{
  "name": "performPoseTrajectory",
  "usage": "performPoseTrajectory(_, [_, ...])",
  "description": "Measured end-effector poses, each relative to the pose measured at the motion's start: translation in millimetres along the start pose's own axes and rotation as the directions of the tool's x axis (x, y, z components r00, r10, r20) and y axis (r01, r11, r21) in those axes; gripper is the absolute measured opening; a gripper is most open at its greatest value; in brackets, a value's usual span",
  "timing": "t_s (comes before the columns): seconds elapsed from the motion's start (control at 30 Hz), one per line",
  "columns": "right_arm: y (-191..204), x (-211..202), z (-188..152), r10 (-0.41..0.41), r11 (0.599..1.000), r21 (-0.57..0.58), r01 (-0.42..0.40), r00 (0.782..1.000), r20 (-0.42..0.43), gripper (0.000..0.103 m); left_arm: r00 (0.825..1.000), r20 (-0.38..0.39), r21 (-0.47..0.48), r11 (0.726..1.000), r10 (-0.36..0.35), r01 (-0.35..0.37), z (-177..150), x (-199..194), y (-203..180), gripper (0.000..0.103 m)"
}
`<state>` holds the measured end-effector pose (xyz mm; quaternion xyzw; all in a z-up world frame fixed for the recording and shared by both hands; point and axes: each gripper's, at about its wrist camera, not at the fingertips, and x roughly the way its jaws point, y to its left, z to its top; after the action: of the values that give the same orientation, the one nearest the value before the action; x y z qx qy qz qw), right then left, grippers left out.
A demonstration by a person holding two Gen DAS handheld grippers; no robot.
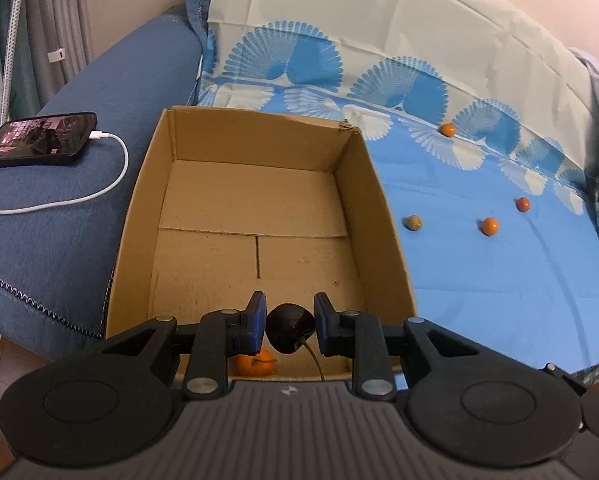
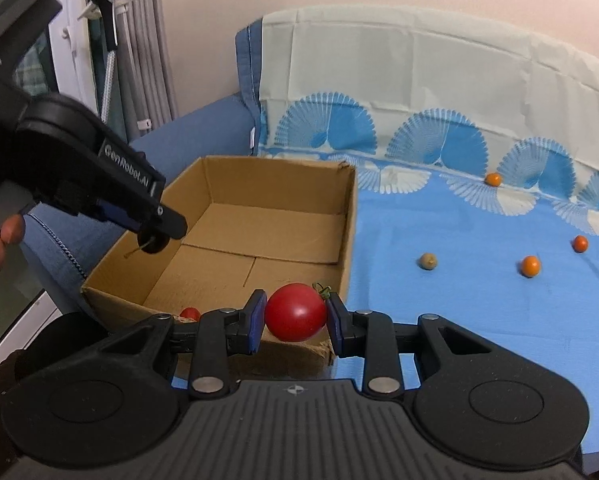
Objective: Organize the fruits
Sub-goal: 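Carry the cherry and tomato into the box and open both tools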
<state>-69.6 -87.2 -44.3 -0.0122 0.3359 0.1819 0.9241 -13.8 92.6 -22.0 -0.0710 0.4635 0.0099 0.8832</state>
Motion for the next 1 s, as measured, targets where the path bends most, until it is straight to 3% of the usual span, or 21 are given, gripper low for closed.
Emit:
performPoseTrajectory(0.5, [8.8, 78.8, 20.6, 0.039, 0.998, -0.037, -0.041, 0.998, -0.049, 0.033, 0.993, -0.078, 0.008, 0.996, 0.088, -0.088, 40.8, 88.3, 9.5, 0.028])
performPoseTrajectory(0.87, [5.0, 131.8, 8.3, 0.016, 0.999, -0.034, -0.021, 0.989, -0.145, 0.033, 0.979, -0.149, 0.049, 0.990, 0.141, -0.135, 39.9, 146.5, 13.0, 0.028])
performPoseTrajectory(1.0, [6.4, 139.3, 4.5, 0.013, 0.998, -0.060, -0.022, 0.989, -0.146, 0.033, 0.975, -0.163, 0.050, 0.988, 0.153, -0.146, 38.1, 159.7, 16.6, 0.028])
